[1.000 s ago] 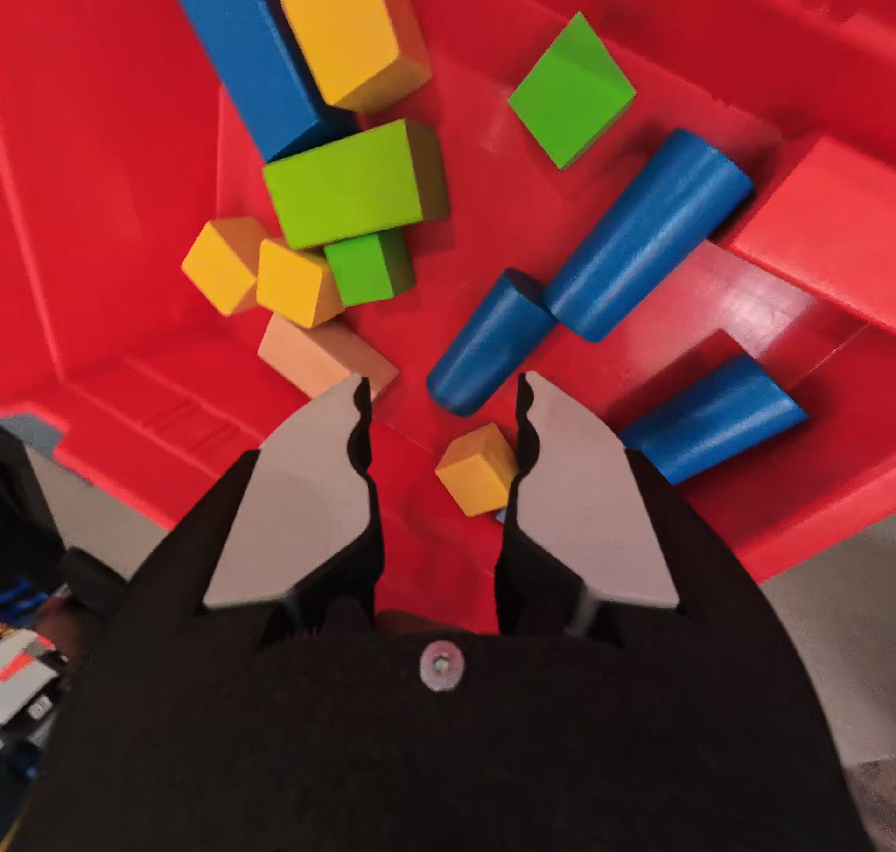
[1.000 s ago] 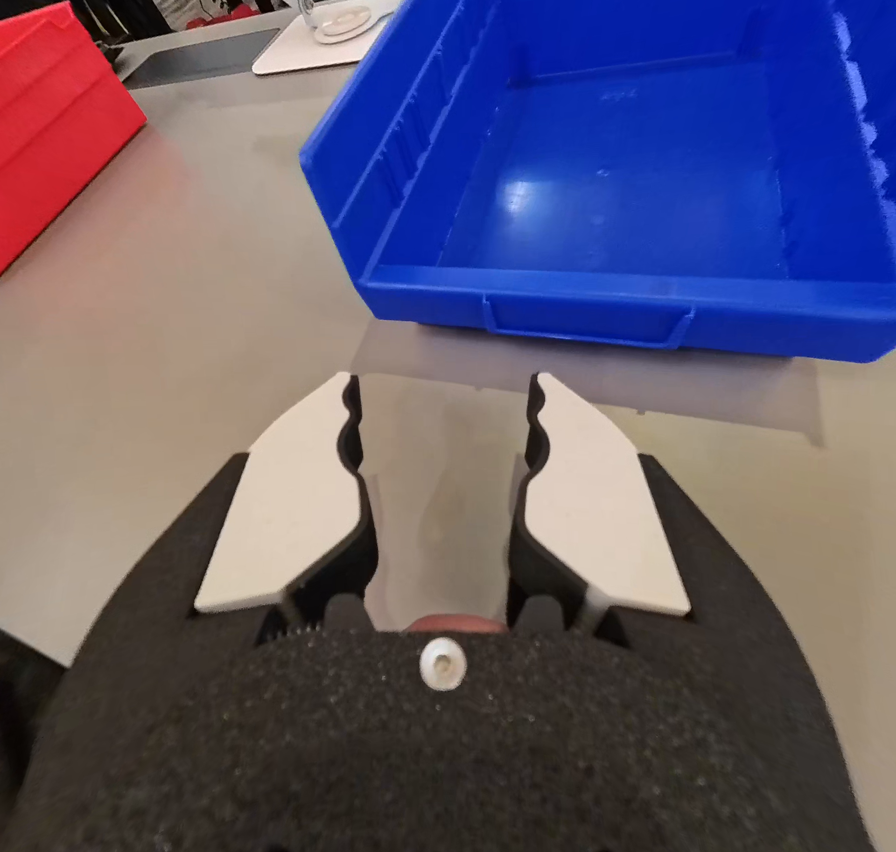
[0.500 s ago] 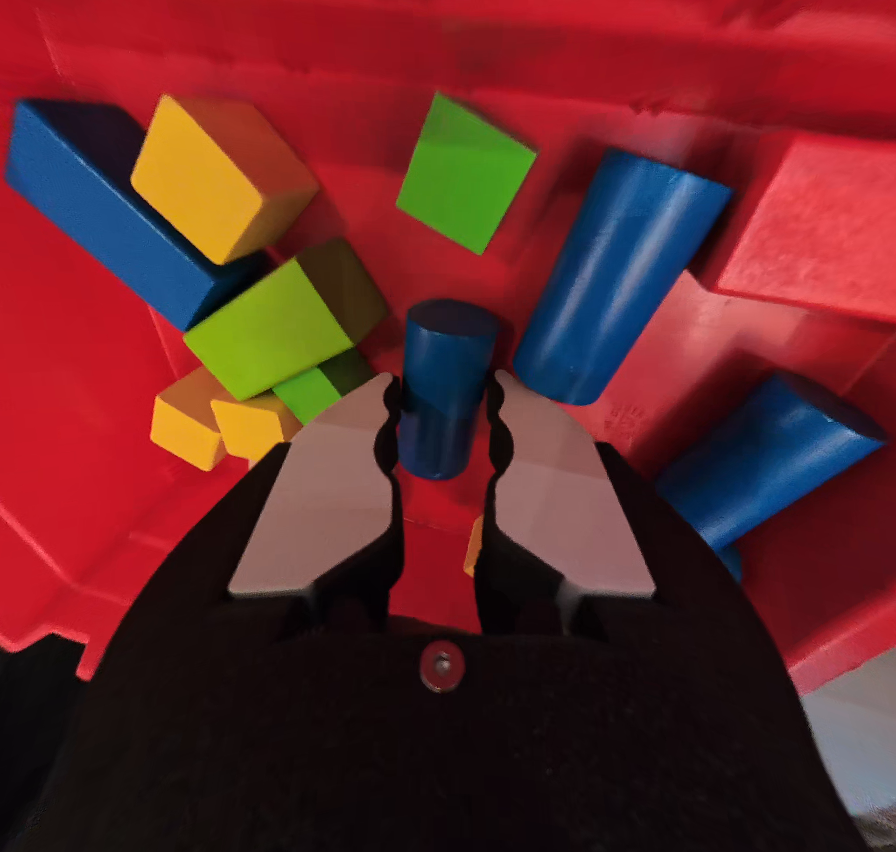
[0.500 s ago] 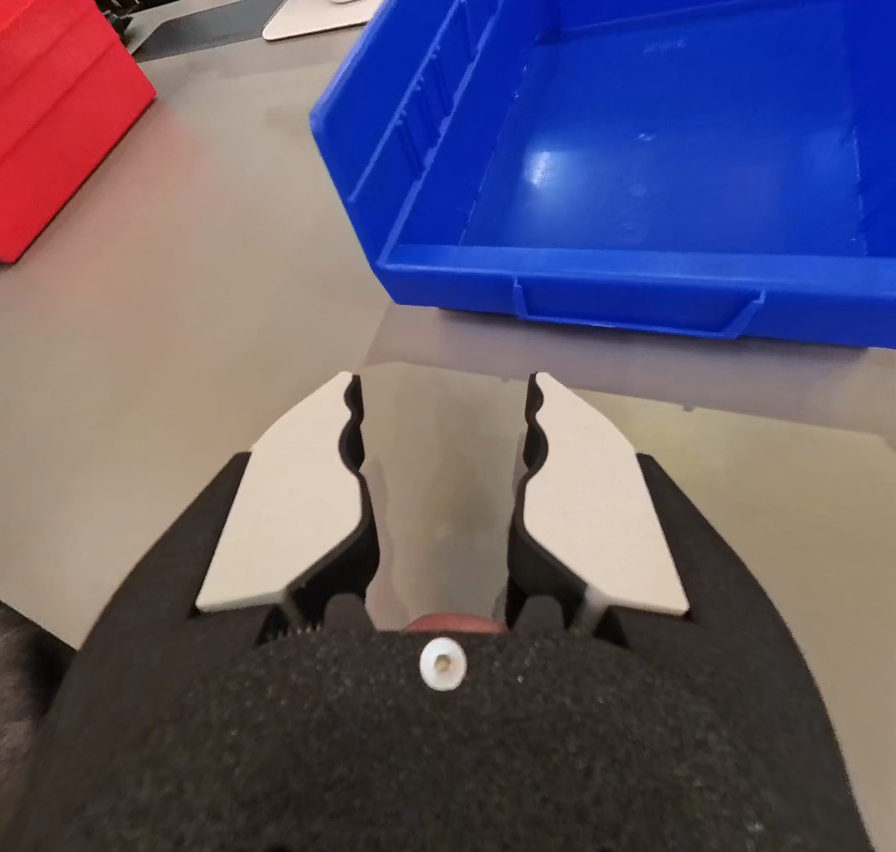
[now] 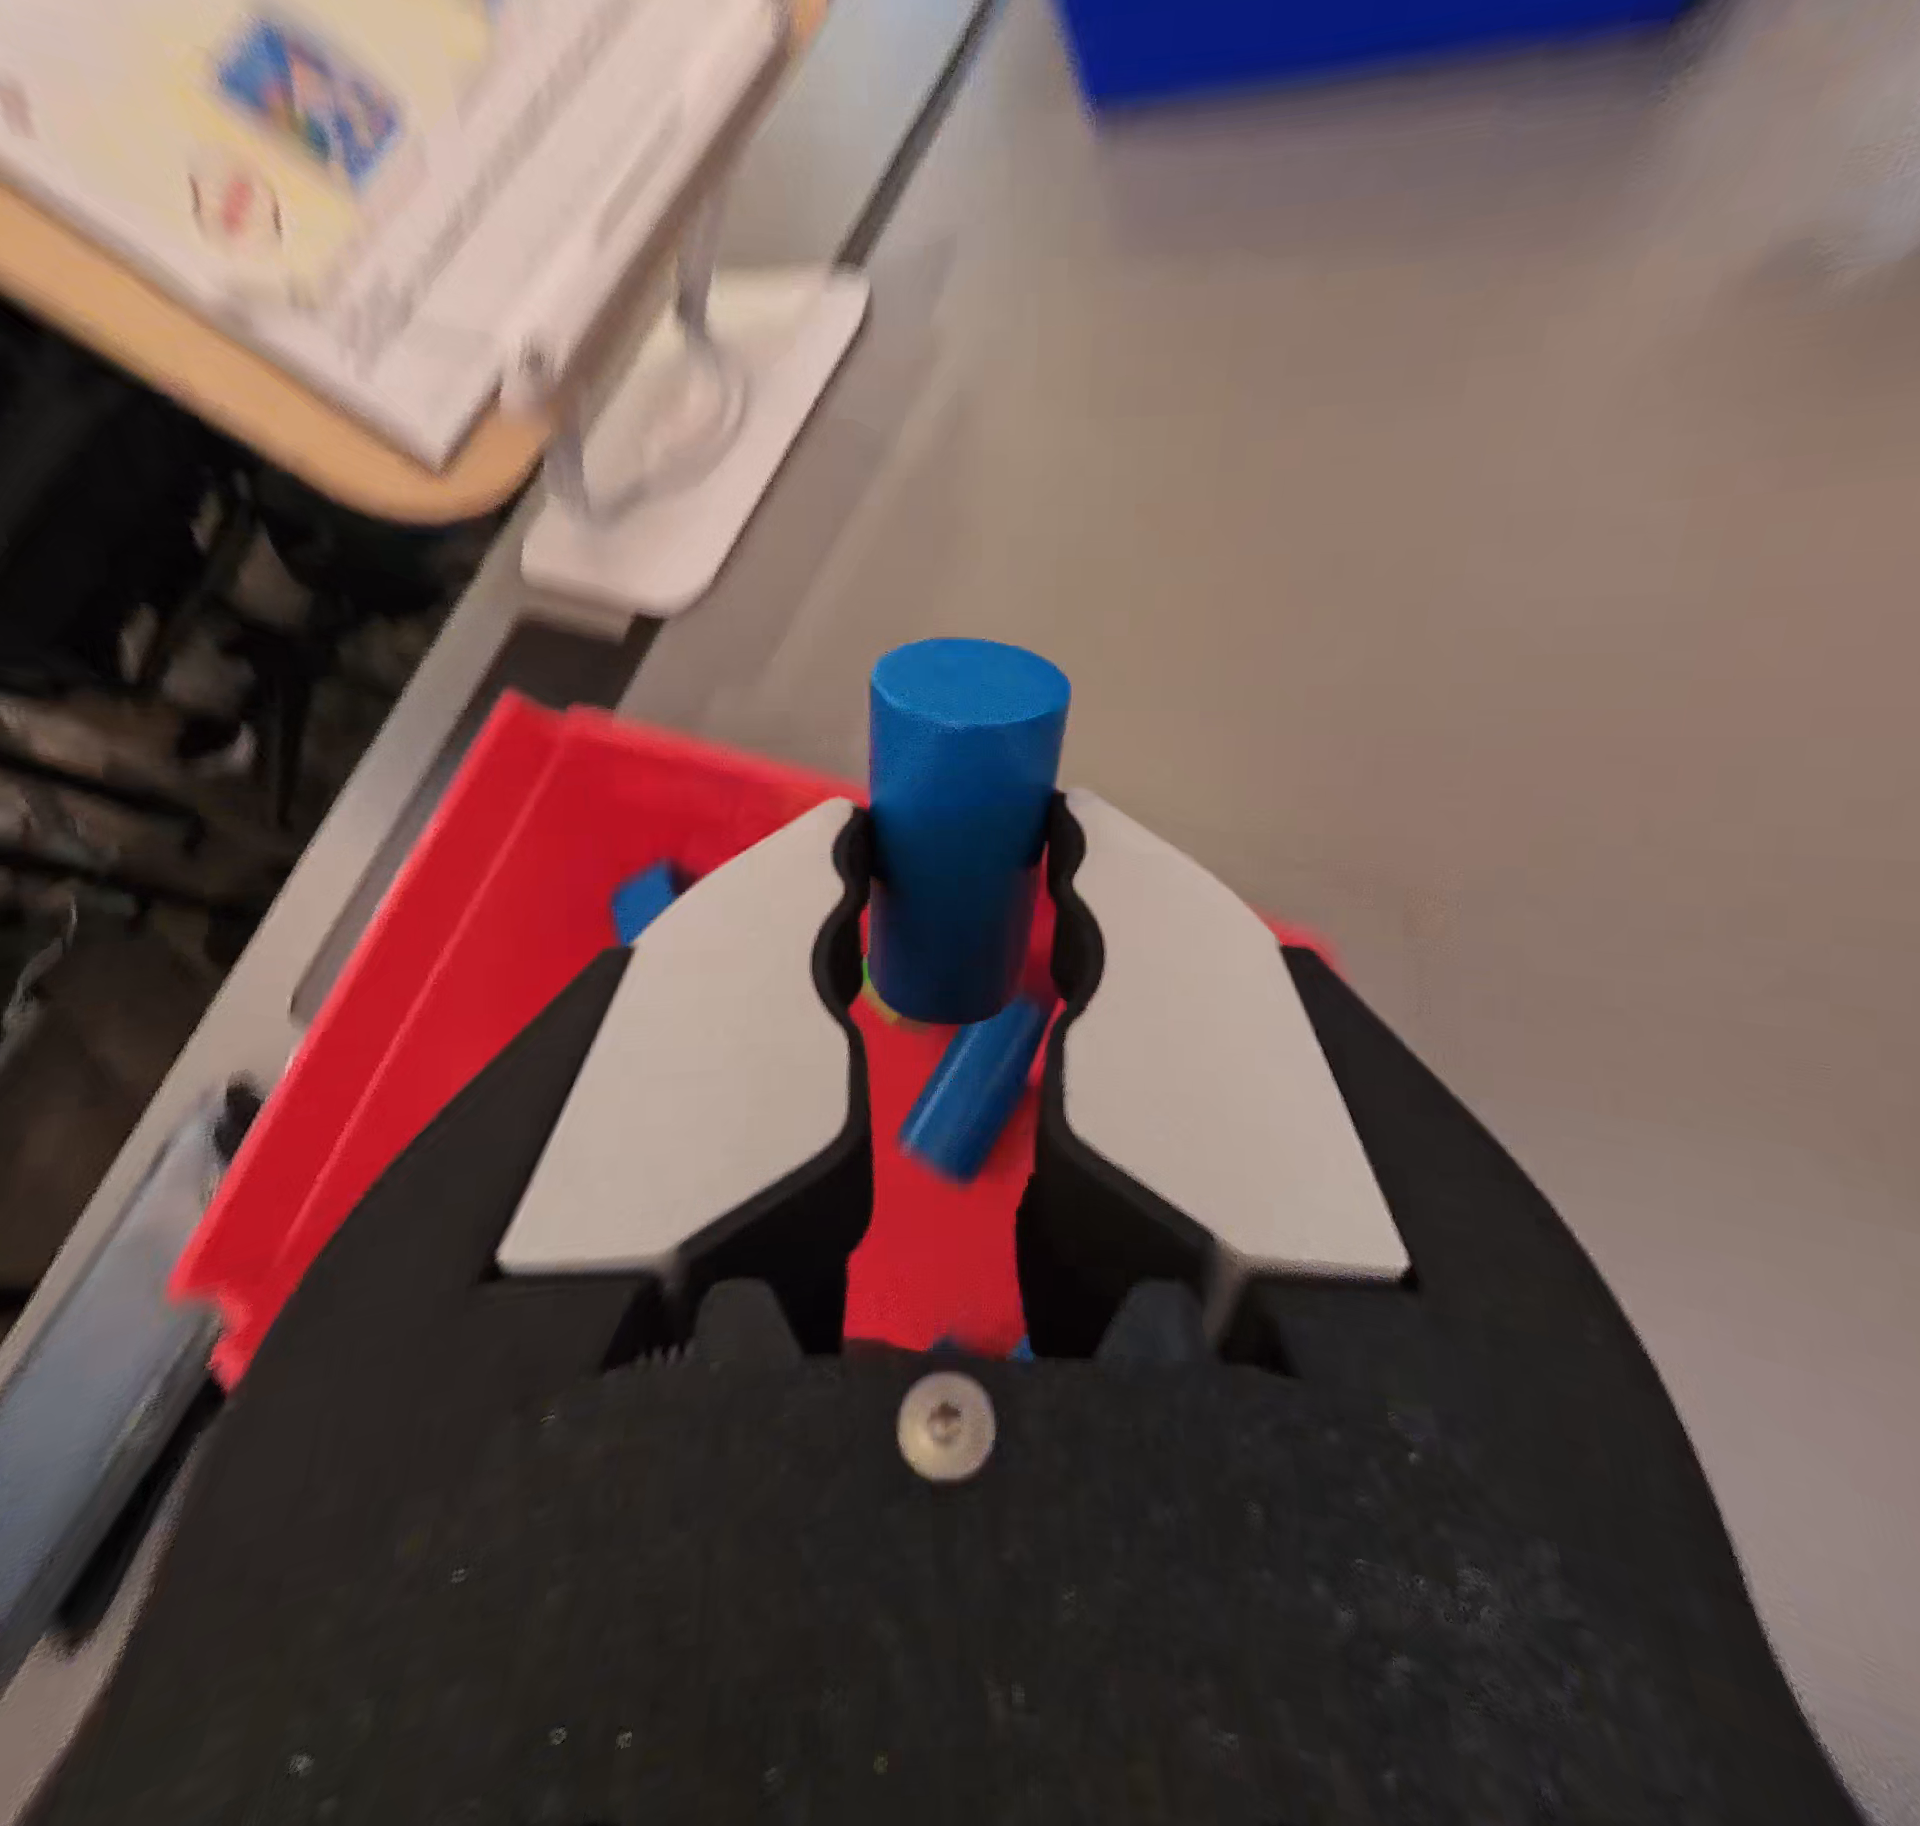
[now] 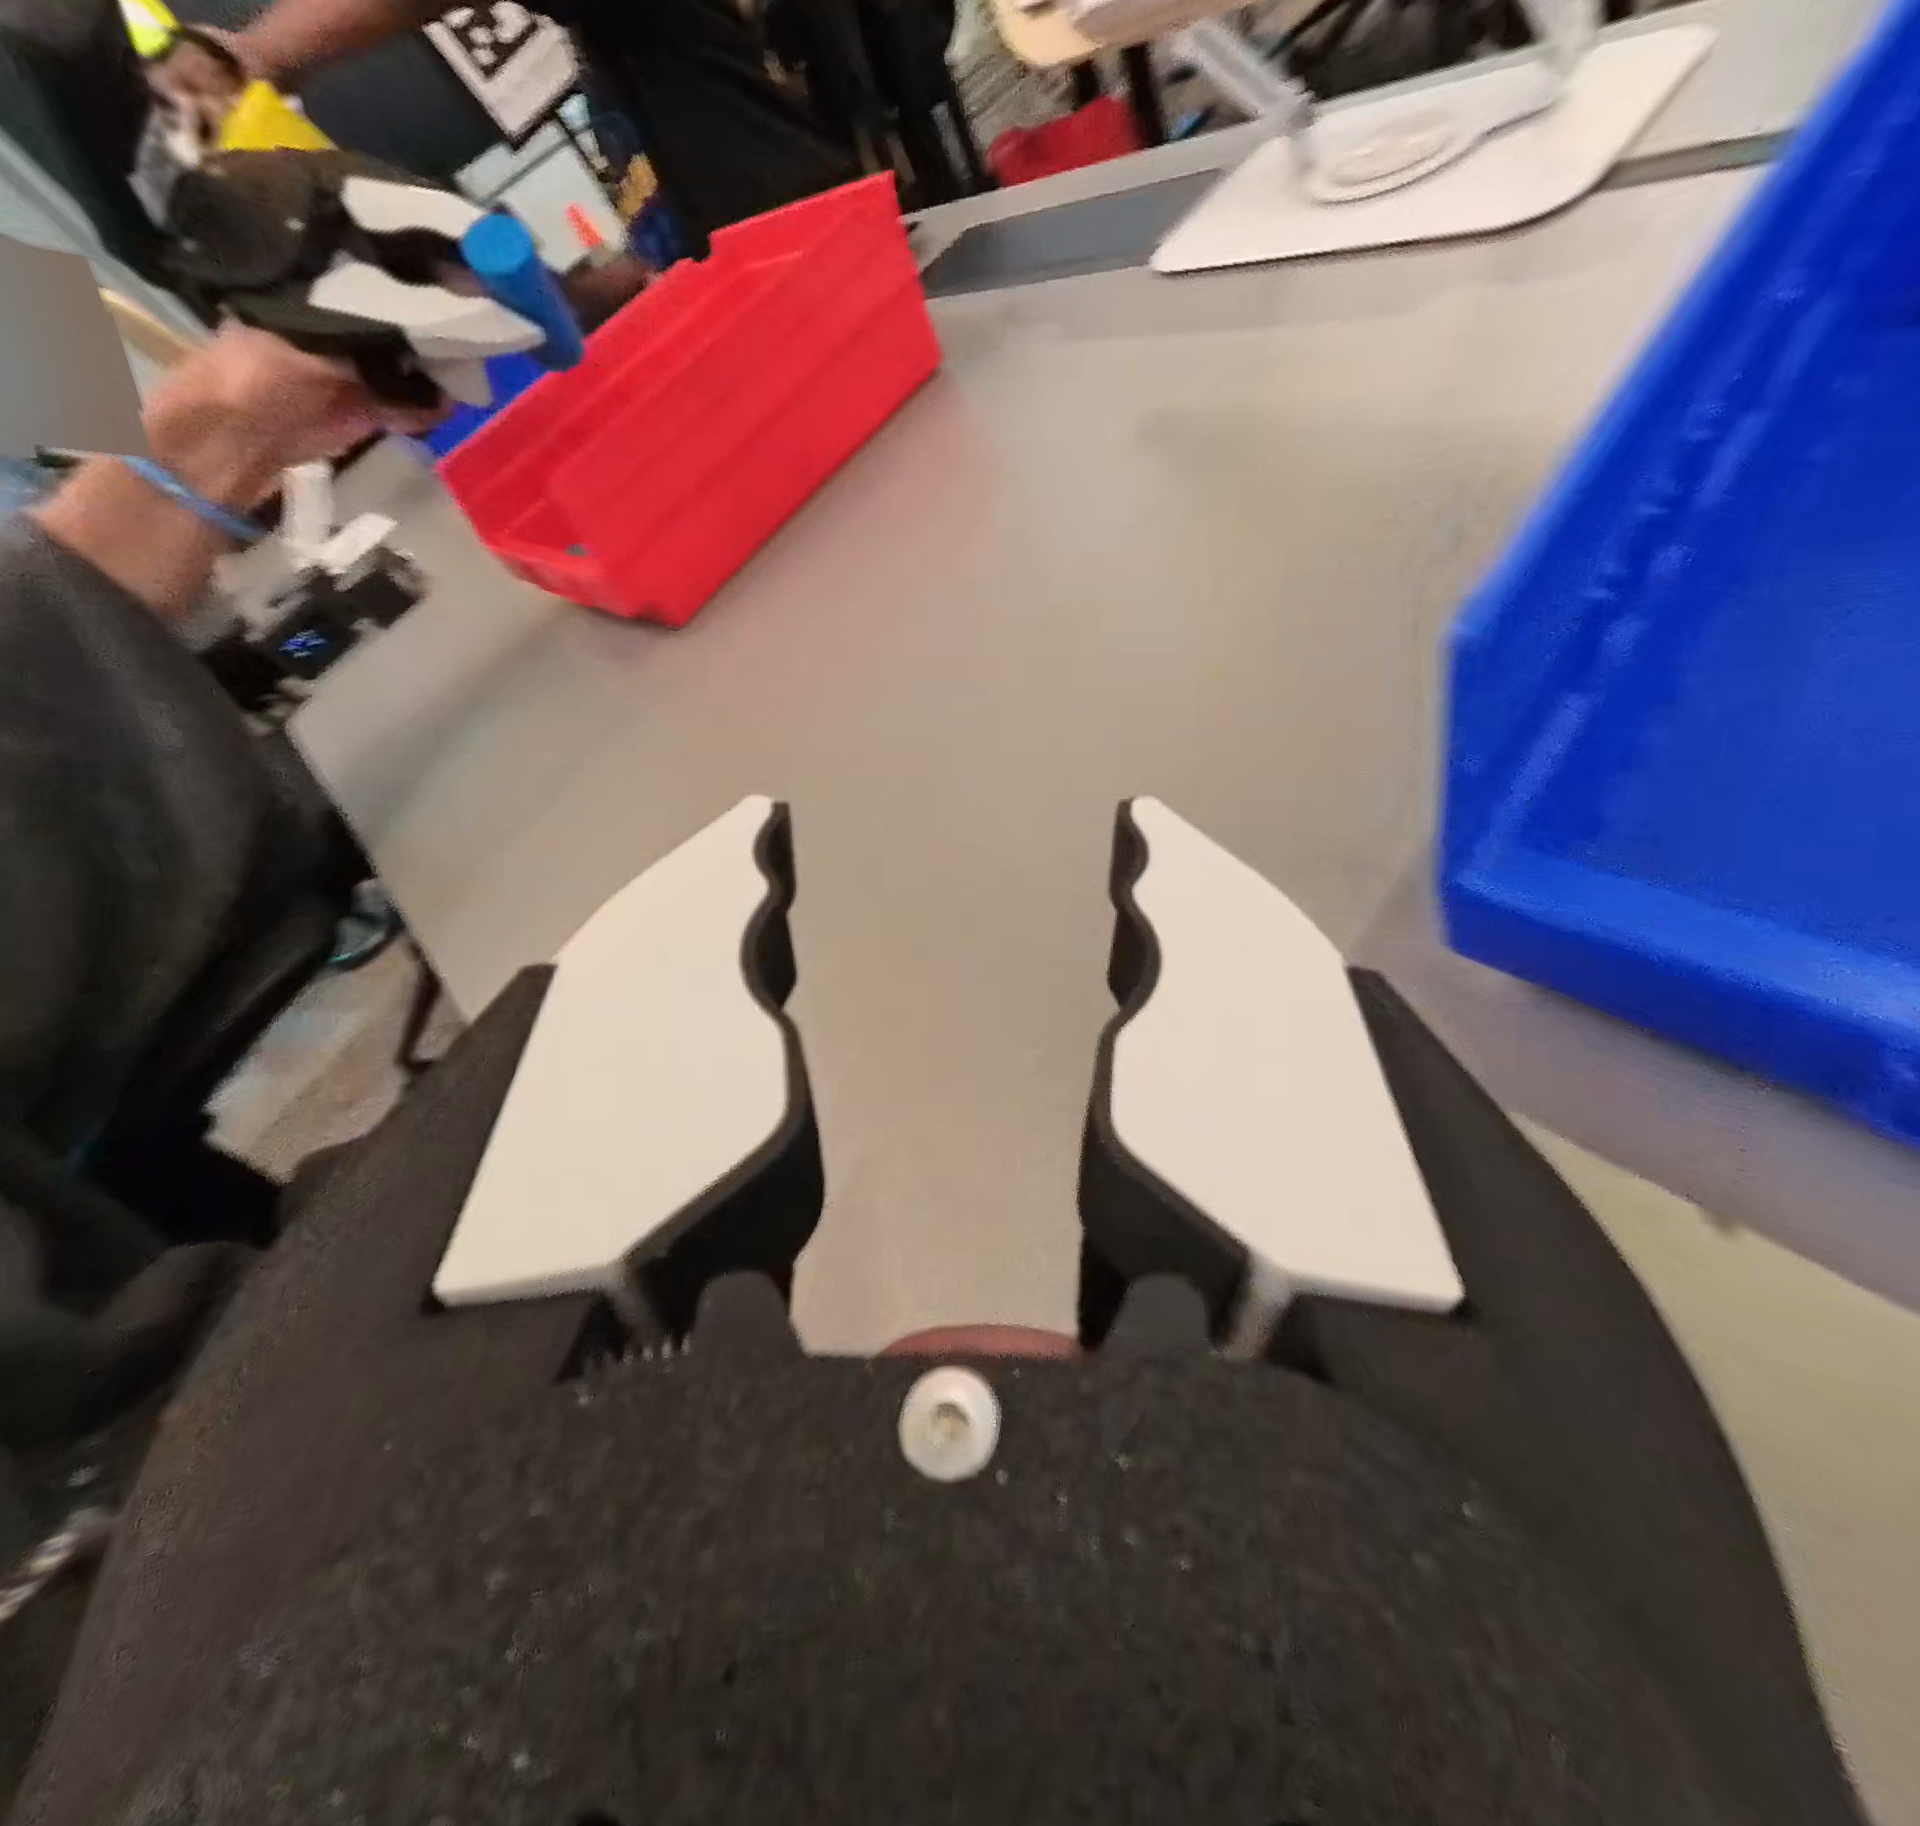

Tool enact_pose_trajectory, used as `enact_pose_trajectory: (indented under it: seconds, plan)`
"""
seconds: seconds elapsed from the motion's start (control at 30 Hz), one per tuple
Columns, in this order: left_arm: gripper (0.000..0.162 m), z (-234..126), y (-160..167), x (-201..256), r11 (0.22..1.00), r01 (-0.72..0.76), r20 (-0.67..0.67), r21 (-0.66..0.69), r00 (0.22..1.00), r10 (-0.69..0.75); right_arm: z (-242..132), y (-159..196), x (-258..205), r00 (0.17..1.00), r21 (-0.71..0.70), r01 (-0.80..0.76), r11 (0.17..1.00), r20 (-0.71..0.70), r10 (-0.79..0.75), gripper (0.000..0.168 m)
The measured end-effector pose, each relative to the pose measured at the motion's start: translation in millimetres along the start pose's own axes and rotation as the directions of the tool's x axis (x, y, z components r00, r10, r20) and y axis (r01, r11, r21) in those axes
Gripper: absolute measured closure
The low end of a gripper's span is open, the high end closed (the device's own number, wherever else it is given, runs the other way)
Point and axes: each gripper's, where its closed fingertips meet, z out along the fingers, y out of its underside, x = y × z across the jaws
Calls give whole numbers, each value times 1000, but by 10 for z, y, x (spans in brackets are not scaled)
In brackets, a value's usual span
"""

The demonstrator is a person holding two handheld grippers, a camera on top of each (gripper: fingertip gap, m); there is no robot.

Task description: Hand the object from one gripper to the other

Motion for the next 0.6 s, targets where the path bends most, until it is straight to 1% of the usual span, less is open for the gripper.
enact_pose_trajectory:
  seconds: [0.03,0.07,0.1,0.13,0.2,0.27,0.33,0.4,0.47,0.6]
  plan:
    - [130,-6,-216,146,997,-10,-15,76,1000,12,107,-29,-156,997,-19,-16,1000,77,18,108]
    - [130,-1,-429,294,989,-17,-32,150,999,23,214,-97,-355,984,-8,-3,1000,176,4,101]
    - [130,20,-621,438,977,-28,-49,210,998,39,319,-174,-518,968,13,32,999,247,-34,95]
    - [130,59,-790,571,966,-45,-56,256,996,62,449,-225,-629,957,11,43,999,288,-45,90]
    - [130,173,-1080,835,943,-78,-78,325,991,109,690,-318,-887,900,-48,-40,998,433,57,80]
    - [130,321,-1297,1070,923,-124,-82,363,983,164,866,-467,-1087,810,-97,-152,984,558,180,78]
    - [130,484,-1416,1273,915,-170,-87,367,973,215,982,-583,-1224,711,-146,-235,961,648,272,78]
    - [130,627,-1479,1419,911,-184,-95,370,968,234,1053,-639,-1278,641,-175,-291,941,695,327,78]
    - [130,718,-1515,1532,907,-177,-116,383,965,237,1076,-613,-1312,577,-214,-331,919,724,377,77]
    - [130,854,-1518,1686,905,-174,-146,388,958,246,1148,-539,-1254,515,-252,-405,879,731,447,79]
